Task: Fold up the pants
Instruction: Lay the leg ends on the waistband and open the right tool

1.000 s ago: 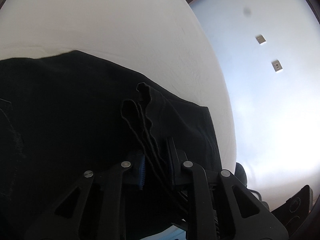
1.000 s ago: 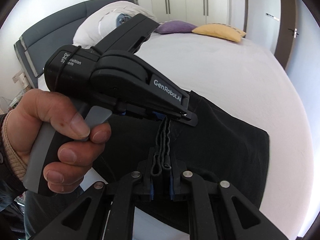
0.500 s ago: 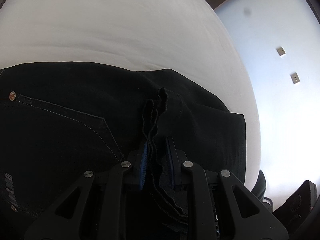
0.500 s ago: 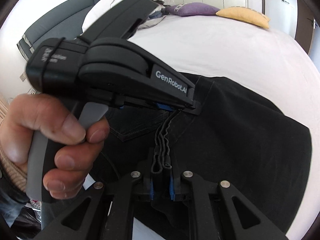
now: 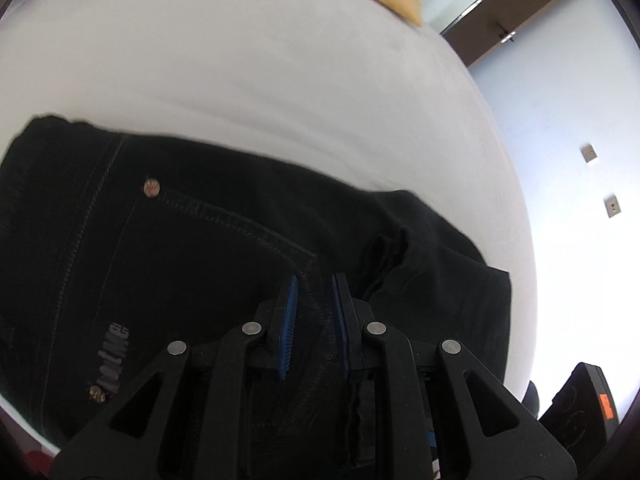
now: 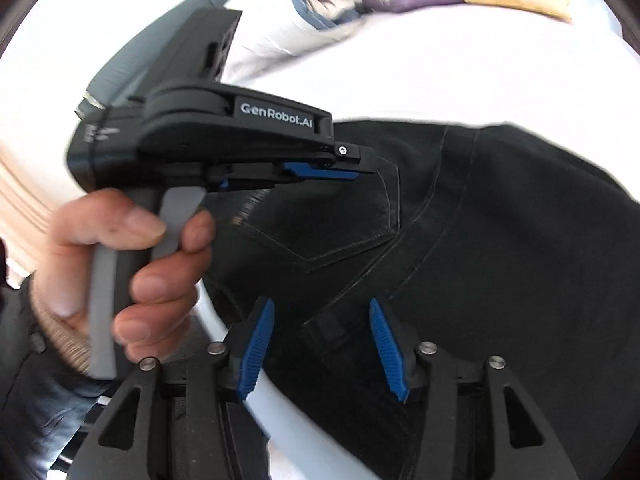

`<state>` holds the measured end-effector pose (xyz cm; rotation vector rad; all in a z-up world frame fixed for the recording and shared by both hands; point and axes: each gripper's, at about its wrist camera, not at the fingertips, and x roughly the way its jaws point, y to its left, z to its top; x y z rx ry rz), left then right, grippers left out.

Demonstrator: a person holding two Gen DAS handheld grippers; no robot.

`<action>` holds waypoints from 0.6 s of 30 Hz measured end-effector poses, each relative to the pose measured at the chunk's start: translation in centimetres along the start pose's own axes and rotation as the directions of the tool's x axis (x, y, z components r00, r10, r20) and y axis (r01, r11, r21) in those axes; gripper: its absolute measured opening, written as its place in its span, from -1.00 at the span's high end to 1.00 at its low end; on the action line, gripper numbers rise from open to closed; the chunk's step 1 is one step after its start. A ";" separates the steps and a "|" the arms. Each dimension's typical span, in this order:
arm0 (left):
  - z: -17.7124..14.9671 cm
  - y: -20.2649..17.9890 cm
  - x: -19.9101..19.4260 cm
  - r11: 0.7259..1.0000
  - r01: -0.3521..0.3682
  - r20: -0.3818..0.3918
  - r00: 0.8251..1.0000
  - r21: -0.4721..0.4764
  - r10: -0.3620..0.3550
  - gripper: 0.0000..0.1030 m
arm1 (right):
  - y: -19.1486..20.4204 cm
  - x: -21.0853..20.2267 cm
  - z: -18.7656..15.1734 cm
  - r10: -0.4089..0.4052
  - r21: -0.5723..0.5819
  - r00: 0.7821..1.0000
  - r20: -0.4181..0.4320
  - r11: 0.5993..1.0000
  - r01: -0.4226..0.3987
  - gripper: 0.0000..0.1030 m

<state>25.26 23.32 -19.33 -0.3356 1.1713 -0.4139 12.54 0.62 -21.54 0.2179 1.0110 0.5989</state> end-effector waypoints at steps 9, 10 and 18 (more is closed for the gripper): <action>-6.1 -7.1 1.0 0.977 0.109 -0.074 0.993 0.183 -0.097 0.68 | -8.0 -10.7 -2.7 0.060 0.200 0.985 0.161 0.975 -0.093 -0.04; -7.1 -6.8 1.9 0.979 0.093 -0.104 0.992 0.182 -0.075 0.68 | -8.9 -10.8 -2.8 0.066 0.239 0.982 0.178 0.965 -0.108 -0.04; -12.7 -3.5 2.0 0.988 0.124 -0.095 0.989 0.097 -0.115 0.68 | -19.4 -8.9 -1.3 0.159 0.494 0.949 0.272 0.823 -0.280 -0.08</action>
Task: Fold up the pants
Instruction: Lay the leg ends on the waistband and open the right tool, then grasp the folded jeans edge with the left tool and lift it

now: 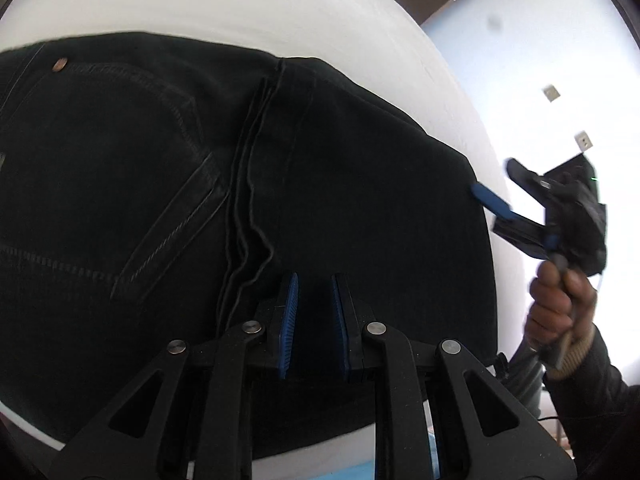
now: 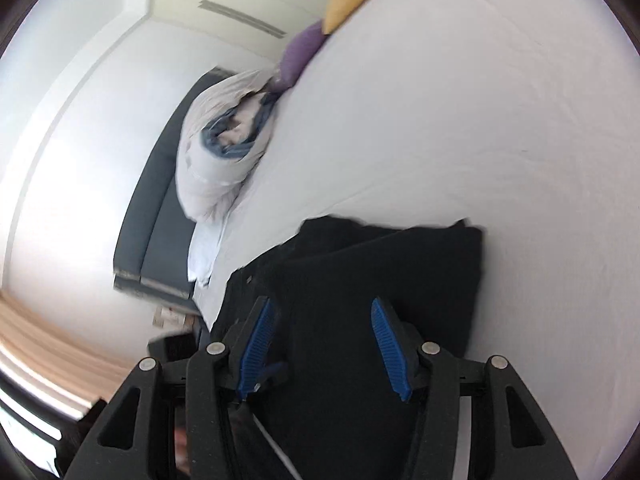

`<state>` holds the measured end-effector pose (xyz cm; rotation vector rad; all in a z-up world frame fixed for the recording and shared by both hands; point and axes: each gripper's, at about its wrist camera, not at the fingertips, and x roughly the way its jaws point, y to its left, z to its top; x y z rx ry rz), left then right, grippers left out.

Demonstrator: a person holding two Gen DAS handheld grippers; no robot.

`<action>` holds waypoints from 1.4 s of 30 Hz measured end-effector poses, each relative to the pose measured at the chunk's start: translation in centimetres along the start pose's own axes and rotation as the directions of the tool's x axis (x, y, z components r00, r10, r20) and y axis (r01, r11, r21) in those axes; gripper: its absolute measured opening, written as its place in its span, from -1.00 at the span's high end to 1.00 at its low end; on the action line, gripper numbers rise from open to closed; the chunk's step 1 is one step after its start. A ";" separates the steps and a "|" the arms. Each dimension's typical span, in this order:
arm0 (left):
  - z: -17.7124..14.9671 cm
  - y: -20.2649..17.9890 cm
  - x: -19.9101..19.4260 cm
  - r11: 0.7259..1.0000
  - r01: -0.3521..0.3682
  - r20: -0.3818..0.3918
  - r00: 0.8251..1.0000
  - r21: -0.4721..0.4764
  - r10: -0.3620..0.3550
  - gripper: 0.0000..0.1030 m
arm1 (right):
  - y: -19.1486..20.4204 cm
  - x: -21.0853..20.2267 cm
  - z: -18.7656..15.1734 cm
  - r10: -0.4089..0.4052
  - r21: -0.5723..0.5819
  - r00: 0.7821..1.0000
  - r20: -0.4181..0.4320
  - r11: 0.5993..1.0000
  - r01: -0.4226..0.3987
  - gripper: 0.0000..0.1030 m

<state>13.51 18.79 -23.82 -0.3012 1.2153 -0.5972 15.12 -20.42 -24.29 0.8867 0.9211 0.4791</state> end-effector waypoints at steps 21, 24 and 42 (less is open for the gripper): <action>-8.8 16.7 -18.6 0.923 0.057 0.509 0.846 -0.380 0.157 -1.00 | 5.3 -1.0 -9.2 0.177 -0.017 0.974 -0.140 0.983 -0.181 -0.12; -10.8 21.9 -21.1 0.858 0.214 0.617 0.774 -0.468 0.143 -0.99 | 6.1 0.1 -8.0 0.183 -0.015 0.974 -0.134 0.982 -0.186 -0.12; -8.1 32.0 -12.5 0.620 0.404 0.536 0.843 -0.672 0.032 0.38 | 5.7 2.9 -5.6 0.134 0.025 0.978 -0.159 0.991 -0.131 -0.12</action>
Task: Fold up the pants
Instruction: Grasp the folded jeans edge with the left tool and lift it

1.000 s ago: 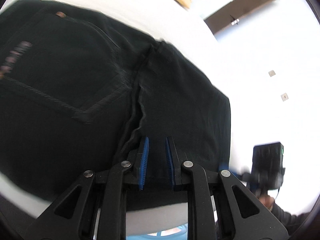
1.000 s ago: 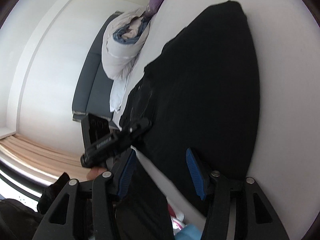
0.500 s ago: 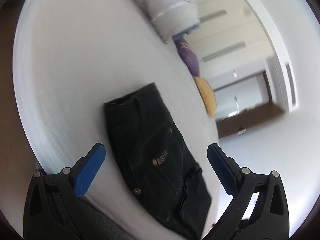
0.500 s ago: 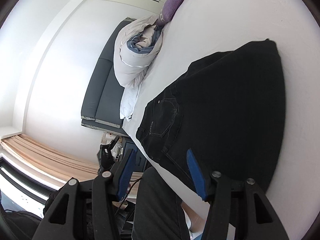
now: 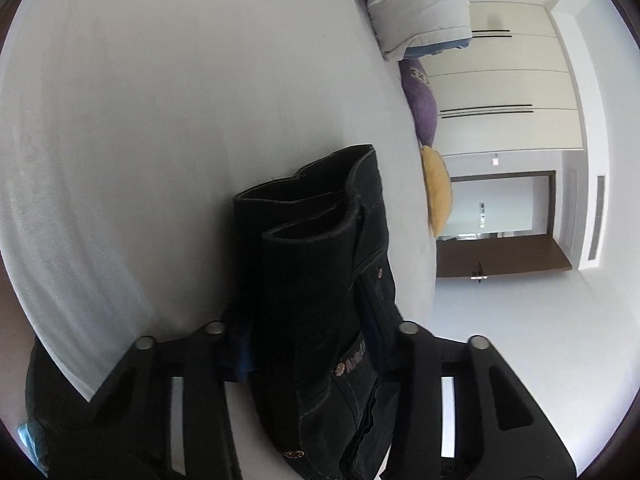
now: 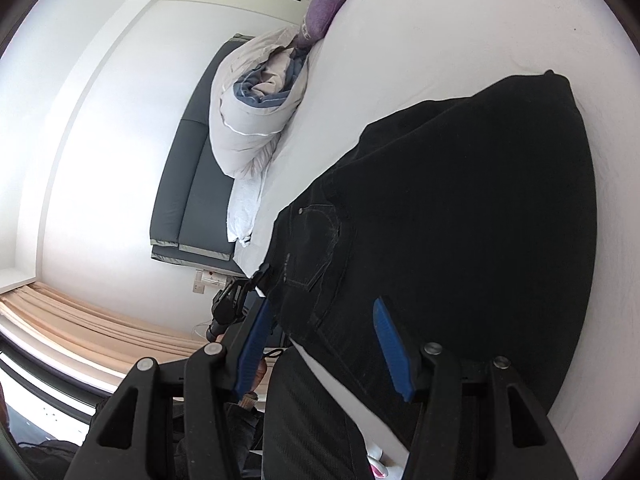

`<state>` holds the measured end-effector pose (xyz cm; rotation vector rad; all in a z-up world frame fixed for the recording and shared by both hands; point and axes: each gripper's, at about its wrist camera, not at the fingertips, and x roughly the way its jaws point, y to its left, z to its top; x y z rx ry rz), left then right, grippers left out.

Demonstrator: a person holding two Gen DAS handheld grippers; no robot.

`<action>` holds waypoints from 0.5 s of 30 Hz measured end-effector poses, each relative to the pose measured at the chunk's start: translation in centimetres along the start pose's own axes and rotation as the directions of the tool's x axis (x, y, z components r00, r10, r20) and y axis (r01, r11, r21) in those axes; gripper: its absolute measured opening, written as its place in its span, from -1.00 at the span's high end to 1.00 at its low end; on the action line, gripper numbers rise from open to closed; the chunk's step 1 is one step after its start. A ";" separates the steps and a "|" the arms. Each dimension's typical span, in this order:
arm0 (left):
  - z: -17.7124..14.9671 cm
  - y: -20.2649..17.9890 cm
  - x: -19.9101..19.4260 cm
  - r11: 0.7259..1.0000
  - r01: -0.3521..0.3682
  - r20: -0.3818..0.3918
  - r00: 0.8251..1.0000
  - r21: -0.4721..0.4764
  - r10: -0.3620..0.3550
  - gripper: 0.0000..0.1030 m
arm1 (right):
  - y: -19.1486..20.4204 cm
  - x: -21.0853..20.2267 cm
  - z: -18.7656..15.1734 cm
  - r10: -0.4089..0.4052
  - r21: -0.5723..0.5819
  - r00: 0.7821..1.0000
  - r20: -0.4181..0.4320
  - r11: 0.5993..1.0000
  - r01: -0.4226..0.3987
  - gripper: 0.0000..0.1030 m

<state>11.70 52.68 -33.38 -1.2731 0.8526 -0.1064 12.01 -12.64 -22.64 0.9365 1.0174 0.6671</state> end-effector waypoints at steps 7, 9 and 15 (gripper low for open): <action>0.1 -1.8 -0.4 1.000 -0.022 0.013 1.000 0.006 0.022 0.68 | -1.3 3.4 0.9 -0.183 -0.015 0.979 -0.084 0.983 0.183 0.10; 0.0 -4.3 -1.2 0.996 -0.057 0.030 0.998 0.065 0.055 0.75 | -1.6 3.7 0.8 -0.223 -0.036 0.971 -0.087 0.975 0.221 0.25; -6.5 -18.2 -0.4 0.794 -0.232 0.133 0.973 0.561 0.190 0.78 | -2.3 3.3 0.6 -0.201 -0.026 0.977 -0.066 0.980 0.199 0.23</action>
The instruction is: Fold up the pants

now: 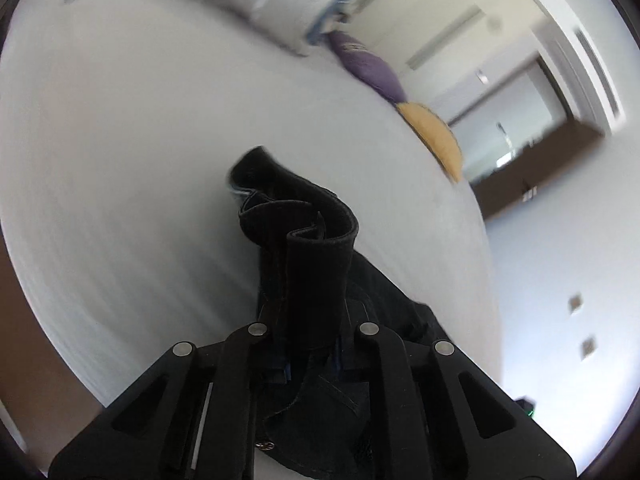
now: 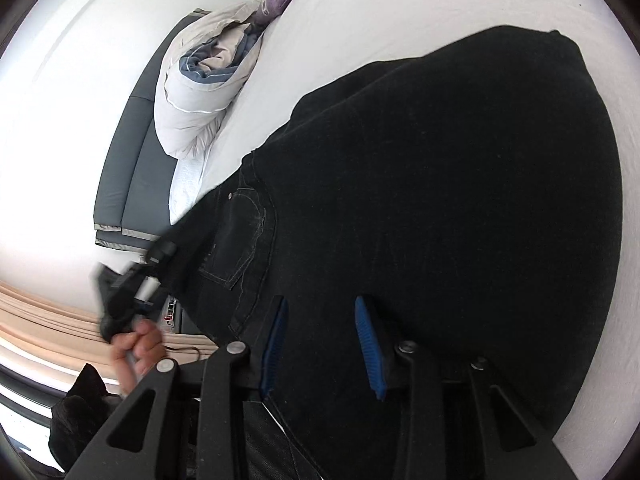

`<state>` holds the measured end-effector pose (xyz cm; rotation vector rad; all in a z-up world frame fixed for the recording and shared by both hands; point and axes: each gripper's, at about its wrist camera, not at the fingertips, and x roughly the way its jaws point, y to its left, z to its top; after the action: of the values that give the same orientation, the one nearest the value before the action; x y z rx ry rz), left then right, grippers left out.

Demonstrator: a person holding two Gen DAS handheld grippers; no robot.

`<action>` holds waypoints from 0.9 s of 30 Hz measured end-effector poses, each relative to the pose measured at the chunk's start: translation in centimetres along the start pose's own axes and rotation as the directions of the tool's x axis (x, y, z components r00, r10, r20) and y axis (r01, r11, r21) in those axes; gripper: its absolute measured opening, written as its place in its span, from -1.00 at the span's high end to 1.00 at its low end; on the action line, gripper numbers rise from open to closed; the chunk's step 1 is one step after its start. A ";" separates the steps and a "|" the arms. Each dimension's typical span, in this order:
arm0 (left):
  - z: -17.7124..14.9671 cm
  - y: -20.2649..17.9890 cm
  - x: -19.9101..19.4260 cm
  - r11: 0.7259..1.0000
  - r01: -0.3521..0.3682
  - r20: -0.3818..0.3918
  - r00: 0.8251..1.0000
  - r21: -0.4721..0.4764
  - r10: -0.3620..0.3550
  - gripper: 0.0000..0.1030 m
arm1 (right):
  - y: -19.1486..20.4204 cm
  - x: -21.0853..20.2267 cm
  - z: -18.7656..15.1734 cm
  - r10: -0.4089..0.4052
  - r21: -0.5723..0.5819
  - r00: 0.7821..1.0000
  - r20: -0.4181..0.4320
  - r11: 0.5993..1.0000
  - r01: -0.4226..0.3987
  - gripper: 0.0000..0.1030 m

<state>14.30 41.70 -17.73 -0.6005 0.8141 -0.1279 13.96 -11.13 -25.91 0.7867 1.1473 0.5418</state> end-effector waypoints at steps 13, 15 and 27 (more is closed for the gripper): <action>-20.4 -22.5 4.5 0.567 0.025 -0.084 0.993 0.823 0.078 0.78 | -1.9 -6.3 0.8 0.206 0.135 0.966 0.159 0.964 -0.228 -0.69; -21.6 -22.4 4.2 0.560 0.000 -0.062 0.994 0.828 0.092 0.78 | -2.7 -6.9 0.7 0.215 0.166 0.960 0.179 0.955 -0.245 -0.70; -25.4 -23.6 5.0 0.390 -0.097 0.046 0.990 0.916 0.136 0.78 | -0.6 -4.5 2.0 0.075 0.098 0.994 0.077 0.992 -0.082 -0.18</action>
<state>2.34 9.02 -21.46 0.5556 0.6811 -0.4345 14.38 -15.33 -23.34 0.9352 1.0864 0.5192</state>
